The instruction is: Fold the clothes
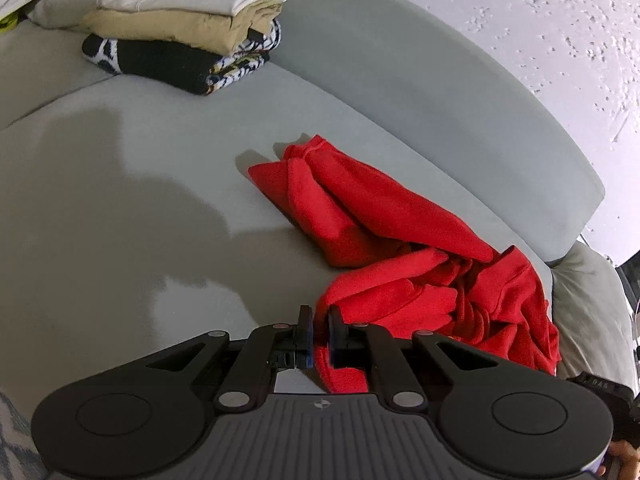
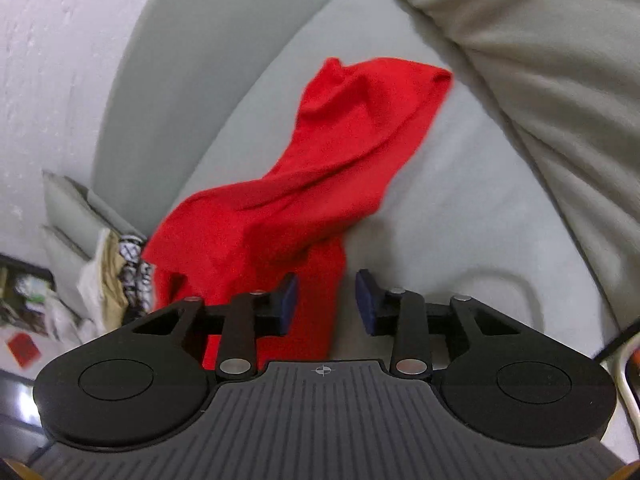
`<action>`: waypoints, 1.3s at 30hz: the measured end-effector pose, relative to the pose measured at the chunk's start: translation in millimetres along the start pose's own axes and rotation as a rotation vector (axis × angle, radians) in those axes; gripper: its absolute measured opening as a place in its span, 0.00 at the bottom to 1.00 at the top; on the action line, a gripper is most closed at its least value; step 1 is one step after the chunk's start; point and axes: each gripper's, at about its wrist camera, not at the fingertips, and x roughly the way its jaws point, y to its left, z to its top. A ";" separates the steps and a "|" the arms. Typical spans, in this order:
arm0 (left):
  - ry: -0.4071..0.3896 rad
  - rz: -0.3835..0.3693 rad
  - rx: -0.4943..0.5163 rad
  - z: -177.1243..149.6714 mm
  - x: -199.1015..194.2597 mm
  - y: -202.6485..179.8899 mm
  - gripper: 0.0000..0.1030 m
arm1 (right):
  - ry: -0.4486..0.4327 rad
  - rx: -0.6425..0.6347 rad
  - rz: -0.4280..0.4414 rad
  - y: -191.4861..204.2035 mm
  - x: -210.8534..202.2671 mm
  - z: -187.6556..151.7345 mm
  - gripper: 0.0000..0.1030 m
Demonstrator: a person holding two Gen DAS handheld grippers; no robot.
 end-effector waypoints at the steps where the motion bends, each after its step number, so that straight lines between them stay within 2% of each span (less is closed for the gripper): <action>1: -0.001 0.004 -0.007 0.5 0.1 0.6 0.05 | -0.001 -0.015 -0.022 3.4 0.6 -0.7 0.04; 3: -0.024 0.006 -0.031 1.8 -6.4 2.1 0.04 | -0.009 -0.006 -0.046 4.5 -2.5 0.1 0.02; 5: -0.055 -0.012 -0.060 3.2 -21.0 5.1 0.04 | -0.107 -0.009 -0.094 9.3 -27.6 -2.9 0.02; 7: -0.065 -0.018 -0.061 2.1 -32.0 5.1 0.05 | -0.220 0.029 -0.103 9.3 -62.9 -5.5 0.02; 9: -0.043 -0.017 -0.024 -3.9 -36.0 0.7 0.05 | -0.245 0.085 -0.111 1.4 -89.8 -8.9 0.02; 11: 0.004 0.021 0.037 -13.3 -29.4 -6.4 0.05 | -0.200 0.085 -0.149 -5.4 -100.1 -15.1 0.02; 13: 0.060 0.029 0.032 -18.7 -22.4 -6.4 0.06 | -0.127 0.042 -0.213 -7.9 -94.5 -26.4 0.03; 14: 0.087 0.033 0.030 -21.3 -19.1 -6.3 0.07 | -0.095 0.044 -0.212 -10.1 -91.8 -30.1 0.04; 15: 0.097 0.038 0.026 -22.1 -19.4 -5.1 0.09 | -0.065 0.048 -0.207 -12.4 -89.4 -33.3 0.10; 17: 0.094 0.047 0.010 -21.7 -23.9 0.2 0.25 | -0.060 0.085 -0.178 -17.2 -93.0 -37.8 0.18; 18: 0.080 0.046 -0.014 -20.4 -28.3 5.5 0.41 | -0.055 0.102 -0.153 -21.4 -97.2 -39.9 0.33; 19: 0.069 0.037 -0.038 -19.5 -32.2 11.3 0.46 | -0.054 0.121 -0.125 -25.3 -101.7 -40.5 0.46; 21: 0.069 -0.003 -0.103 -18.8 -36.3 23.4 0.51 | -0.052 0.158 -0.069 -33.1 -110.9 -41.3 0.51; 22: 0.076 -0.022 -0.132 -18.9 -36.6 28.2 0.55 | -0.045 0.176 -0.050 -36.5 -113.4 -43.2 0.51; 24: 0.105 -0.057 -0.148 -22.0 -31.0 32.5 0.56 | -0.032 0.226 0.002 -46.0 -112.6 -49.3 0.51; 29: 0.125 -0.095 -0.033 -25.9 -14.4 14.9 0.55 | -0.051 0.318 0.083 -70.3 -110.2 -60.3 0.40; 32: 0.149 -0.127 -0.009 -21.0 0.7 6.5 0.51 | -0.067 0.313 0.099 -74.4 -100.1 -58.6 0.32; 34: 0.152 -0.123 -0.010 -17.9 13.2 4.7 0.49 | -0.082 0.302 0.108 -75.1 -87.8 -54.2 0.29; 38: 0.154 -0.129 -0.008 -16.4 26.3 3.0 0.48 | -0.108 0.224 0.097 -69.0 -63.7 -42.4 0.29; 39: 0.160 -0.115 0.020 -16.9 27.2 -0.3 0.43 | -0.111 0.202 0.091 -66.3 -60.7 -40.5 0.30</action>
